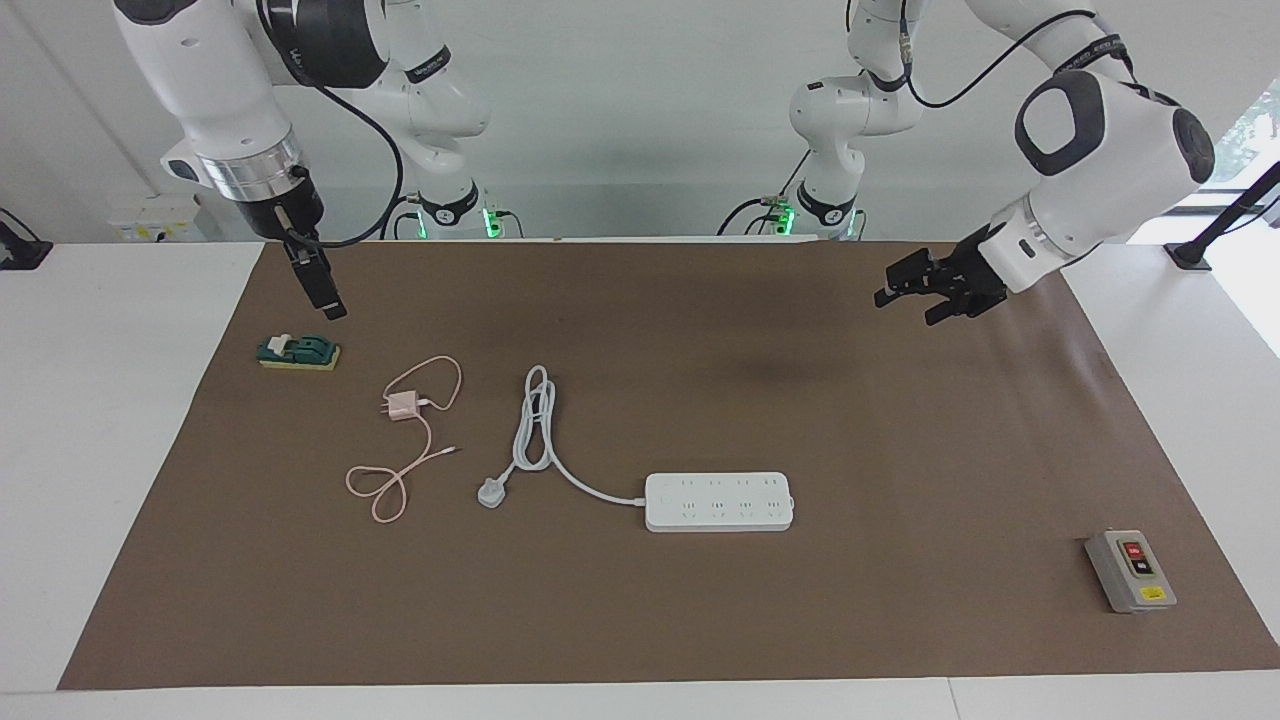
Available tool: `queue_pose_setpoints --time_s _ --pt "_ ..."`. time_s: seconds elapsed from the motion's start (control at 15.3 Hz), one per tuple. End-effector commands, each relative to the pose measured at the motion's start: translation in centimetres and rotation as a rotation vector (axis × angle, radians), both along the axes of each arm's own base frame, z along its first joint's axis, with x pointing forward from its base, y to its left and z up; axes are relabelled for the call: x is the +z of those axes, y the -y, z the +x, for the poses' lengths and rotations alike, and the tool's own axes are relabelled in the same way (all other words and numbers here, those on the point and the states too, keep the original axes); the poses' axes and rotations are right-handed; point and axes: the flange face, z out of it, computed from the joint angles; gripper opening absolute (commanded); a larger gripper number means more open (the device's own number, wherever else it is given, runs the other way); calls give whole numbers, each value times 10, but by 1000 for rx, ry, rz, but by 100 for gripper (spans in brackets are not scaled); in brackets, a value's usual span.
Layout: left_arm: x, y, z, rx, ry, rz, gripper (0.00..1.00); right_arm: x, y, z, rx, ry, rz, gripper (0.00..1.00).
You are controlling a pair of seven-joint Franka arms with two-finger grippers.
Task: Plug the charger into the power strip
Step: 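Move the right gripper over the pink charger while the left gripper advances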
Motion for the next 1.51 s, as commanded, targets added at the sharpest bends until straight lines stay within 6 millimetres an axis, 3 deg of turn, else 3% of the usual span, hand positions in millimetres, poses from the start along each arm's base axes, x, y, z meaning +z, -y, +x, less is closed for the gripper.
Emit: queue_pose_setpoints --time_s 0.0,0.26,0.52,0.79,0.98,1.18,1.31,1.44 --pt "-29 3 -1 21 -26 -155 100 -15 7 -1 -114 -38 36 100" --pt "-58 8 -8 37 -31 -245 100 -53 34 16 -218 -119 162 100" --pt "-94 25 -8 113 -94 -372 100 -79 32 34 -235 -146 248 100" --pt "-111 44 1 152 -127 -558 100 -118 34 56 -226 -185 286 100" --pt "-108 50 1 63 -27 -666 100 -135 35 65 -183 -172 321 100" --pt "-109 49 -1 67 -40 -678 100 -150 36 70 -176 -159 349 100" --pt "-115 50 0 91 -41 -666 100 -170 56 71 -170 -163 401 100" --pt "-121 51 -2 99 -63 -682 100 -186 62 66 -141 -162 409 100"
